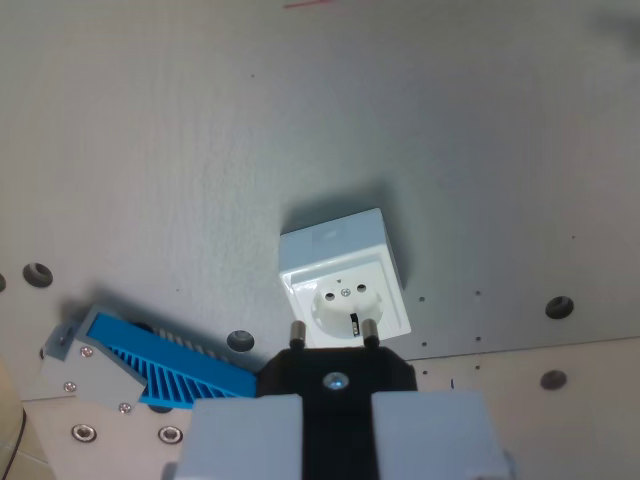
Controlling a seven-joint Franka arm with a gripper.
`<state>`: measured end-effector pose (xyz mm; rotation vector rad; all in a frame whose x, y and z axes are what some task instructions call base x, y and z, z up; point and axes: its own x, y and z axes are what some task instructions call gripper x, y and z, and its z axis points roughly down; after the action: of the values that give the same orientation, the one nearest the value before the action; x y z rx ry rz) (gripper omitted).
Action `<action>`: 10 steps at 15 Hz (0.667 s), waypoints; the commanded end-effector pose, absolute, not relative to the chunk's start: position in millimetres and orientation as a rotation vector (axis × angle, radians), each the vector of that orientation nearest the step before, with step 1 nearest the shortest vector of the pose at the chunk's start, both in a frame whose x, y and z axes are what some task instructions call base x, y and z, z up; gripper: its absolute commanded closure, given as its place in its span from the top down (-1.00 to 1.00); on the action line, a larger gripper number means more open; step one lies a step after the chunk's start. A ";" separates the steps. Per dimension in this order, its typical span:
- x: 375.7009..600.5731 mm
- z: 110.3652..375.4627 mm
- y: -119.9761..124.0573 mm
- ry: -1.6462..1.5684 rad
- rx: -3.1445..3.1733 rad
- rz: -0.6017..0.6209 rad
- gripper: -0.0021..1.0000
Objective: Move above the white socket
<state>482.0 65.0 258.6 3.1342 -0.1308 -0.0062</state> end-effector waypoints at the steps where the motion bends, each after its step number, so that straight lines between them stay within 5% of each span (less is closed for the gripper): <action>1: 482.0 258.6 65.0 -0.132 3.134 -0.006 -1.00; 10: 477.3 251.1 64.9 -0.071 3.139 0.005 -1.00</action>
<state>479.2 64.9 255.3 3.1331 -0.1233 -0.0185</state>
